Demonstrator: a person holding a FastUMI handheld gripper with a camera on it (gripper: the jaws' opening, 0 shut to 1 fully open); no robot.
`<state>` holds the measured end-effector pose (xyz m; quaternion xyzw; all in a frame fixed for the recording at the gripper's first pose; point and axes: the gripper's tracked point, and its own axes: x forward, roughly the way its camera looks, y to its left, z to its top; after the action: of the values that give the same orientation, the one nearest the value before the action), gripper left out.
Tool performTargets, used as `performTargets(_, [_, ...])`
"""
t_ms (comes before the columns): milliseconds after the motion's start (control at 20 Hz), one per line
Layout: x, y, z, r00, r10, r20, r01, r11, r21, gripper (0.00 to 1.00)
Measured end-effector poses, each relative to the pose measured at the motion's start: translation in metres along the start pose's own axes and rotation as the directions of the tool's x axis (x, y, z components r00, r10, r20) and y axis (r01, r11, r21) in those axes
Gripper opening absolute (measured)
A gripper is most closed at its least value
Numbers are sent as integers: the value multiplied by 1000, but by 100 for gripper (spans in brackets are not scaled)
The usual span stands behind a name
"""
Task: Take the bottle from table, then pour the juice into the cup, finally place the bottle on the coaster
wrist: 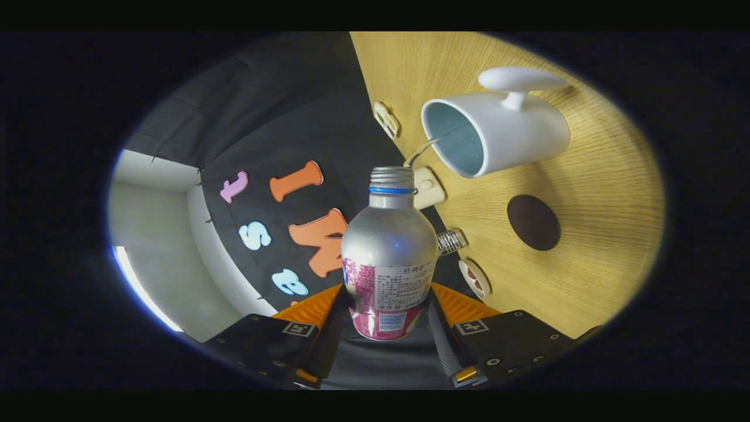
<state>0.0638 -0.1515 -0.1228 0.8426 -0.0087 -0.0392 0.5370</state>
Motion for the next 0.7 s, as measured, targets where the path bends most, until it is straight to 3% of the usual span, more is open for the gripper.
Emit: performTargets(700, [6, 11, -2, 999, 45, 7, -45, 998, 48, 71])
